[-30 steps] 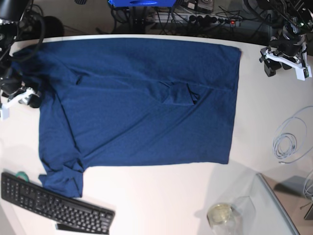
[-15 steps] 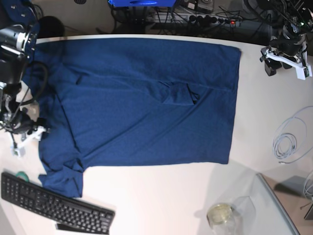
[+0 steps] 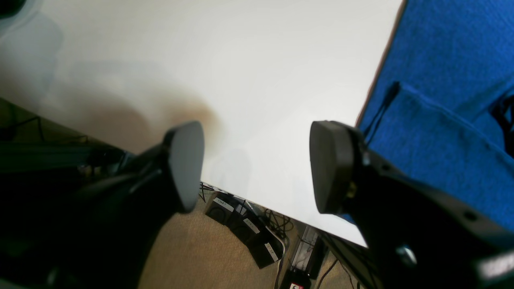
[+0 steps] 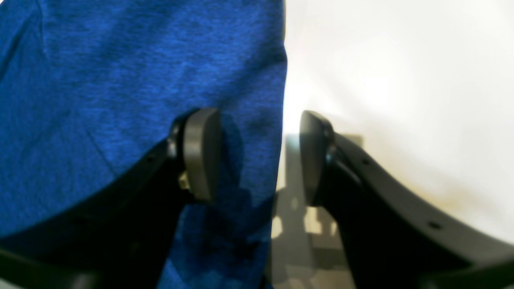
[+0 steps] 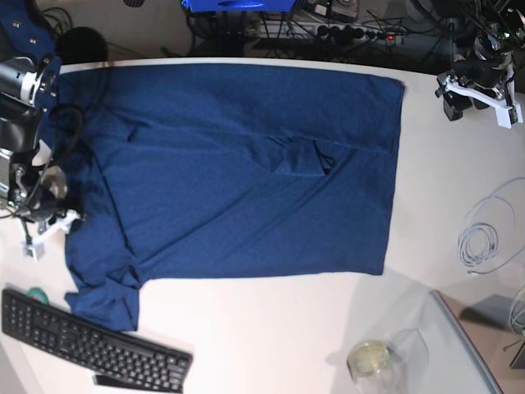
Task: Layout the t-shirt on the table in an organized manner, then fold the t-shirt properly
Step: 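Move the right gripper down along the shirt's side edge, then lower the left gripper onto the shirt's side edge opposite the right gripper, then slide both grippers along the shirt edge to the hem side and pinch, then fold the pinched shirt edge over toward the collar edge with both grippers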
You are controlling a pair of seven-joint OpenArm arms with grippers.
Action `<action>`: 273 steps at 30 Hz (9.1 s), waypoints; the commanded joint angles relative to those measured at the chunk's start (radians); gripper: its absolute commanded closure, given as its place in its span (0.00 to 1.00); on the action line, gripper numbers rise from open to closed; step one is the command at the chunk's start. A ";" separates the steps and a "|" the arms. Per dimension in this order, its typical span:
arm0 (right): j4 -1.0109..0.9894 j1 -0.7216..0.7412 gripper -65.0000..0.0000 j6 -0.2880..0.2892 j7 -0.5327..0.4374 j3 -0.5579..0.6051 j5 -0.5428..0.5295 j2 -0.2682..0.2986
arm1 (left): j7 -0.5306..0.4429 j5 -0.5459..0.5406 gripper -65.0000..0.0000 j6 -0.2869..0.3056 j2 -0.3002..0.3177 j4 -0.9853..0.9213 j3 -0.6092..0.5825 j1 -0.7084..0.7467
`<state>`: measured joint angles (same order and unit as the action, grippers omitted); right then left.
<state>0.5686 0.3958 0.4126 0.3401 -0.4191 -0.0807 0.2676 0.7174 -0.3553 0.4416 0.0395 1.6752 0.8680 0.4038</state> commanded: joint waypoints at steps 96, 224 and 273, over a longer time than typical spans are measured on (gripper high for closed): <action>0.387 -0.025 1.00 0.007 0.086 0.001 0.000 0.012 | -0.244 0.187 0.75 -0.151 0.125 -0.930 -0.451 -0.753; 0.310 0.025 1.00 0.007 0.078 0.001 0.000 -0.009 | -0.239 0.178 1.00 -0.149 0.155 -0.832 -0.522 -0.820; 0.126 -0.045 1.00 0.007 -0.048 0.001 0.000 0.068 | -0.115 -0.001 1.00 -0.149 0.152 -0.372 -0.513 -0.518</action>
<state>0.6701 0.3222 0.4191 0.3145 -0.4149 -0.0708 0.3134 0.6178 -0.3462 0.2874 0.1802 1.2873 0.3519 -0.1017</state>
